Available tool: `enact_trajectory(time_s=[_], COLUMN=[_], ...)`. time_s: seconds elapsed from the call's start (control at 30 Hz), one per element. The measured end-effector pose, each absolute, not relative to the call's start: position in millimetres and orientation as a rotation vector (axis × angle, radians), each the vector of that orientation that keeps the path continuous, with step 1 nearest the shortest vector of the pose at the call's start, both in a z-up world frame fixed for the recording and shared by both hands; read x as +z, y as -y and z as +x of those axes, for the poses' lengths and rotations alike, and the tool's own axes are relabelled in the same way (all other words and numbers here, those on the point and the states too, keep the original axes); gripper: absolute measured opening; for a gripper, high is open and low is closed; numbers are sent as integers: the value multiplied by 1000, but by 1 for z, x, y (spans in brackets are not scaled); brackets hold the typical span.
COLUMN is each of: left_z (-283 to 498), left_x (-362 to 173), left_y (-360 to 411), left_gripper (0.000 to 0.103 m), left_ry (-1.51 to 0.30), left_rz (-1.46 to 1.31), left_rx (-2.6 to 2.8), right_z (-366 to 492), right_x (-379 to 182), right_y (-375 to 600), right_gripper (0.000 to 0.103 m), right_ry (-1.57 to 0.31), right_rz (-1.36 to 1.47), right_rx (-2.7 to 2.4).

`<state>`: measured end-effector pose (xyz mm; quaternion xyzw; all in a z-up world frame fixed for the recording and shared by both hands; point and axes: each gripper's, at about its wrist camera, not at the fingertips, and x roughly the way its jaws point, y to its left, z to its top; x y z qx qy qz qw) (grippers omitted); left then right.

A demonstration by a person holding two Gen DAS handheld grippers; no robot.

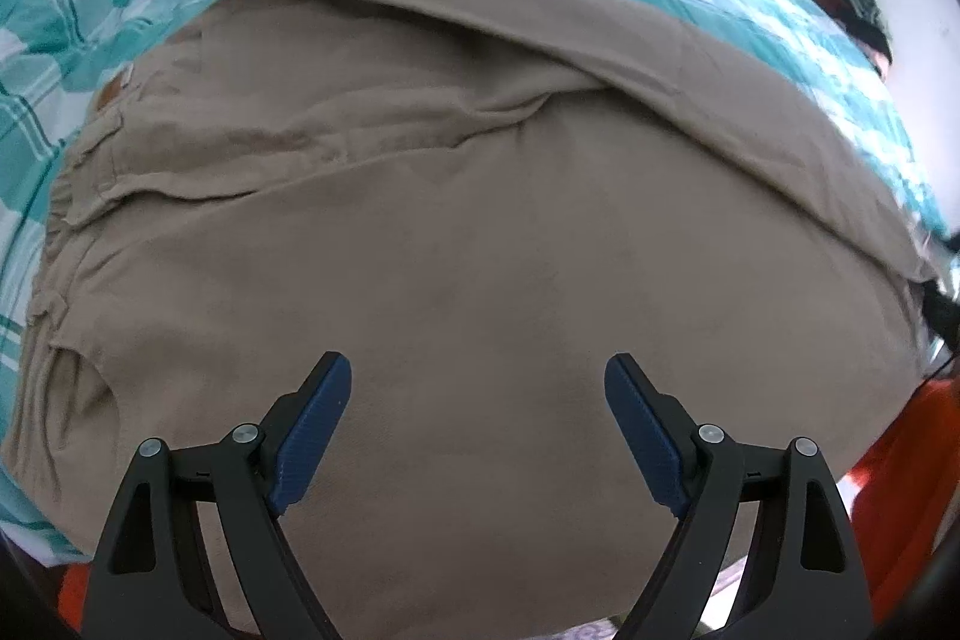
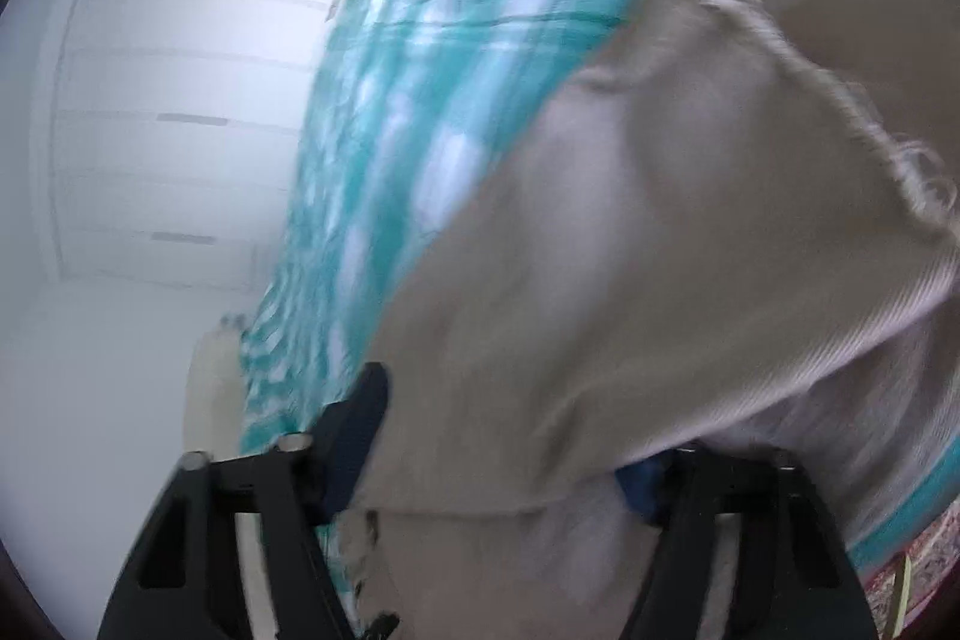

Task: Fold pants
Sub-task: 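Grasp the frayed hem with the right gripper and lift it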

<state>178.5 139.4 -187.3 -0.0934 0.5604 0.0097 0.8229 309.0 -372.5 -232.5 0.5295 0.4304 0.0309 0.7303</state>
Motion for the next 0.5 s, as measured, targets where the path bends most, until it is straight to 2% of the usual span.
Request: enact_trajectory(time_s=[0.03, 0.07, 0.1, 0.17, 0.33, 0.5], left_z=[182, 187, 194, 217, 274, 307], left_x=[-183, -178, -172, -162, -161, -170], left_y=[-143, -150, -160, -187, -244, -261], left_gripper=[88, 88, 88, 92, 92, 92], left_ry=[-1181, -1166, -1151, -1119, -1034, -1051], left_rz=[-229, -269, -324, -485, -839, -925], left_rx=[14, 11, 12, 24, 21, 28], right_z=[309, 309, 309, 312, 309, 274], right_x=[-235, -233, -227, -197, -86, -16], right_y=[375, 378, 379, 377, 356, 347], right_gripper=[22, 12, 7, 4, 4, 4], right_ry=[-948, -942, -930, -884, -727, -635], right_rz=[1140, 1098, 1063, 959, 740, 638], right_rx=[36, 23, 33, 109, 400, 622])
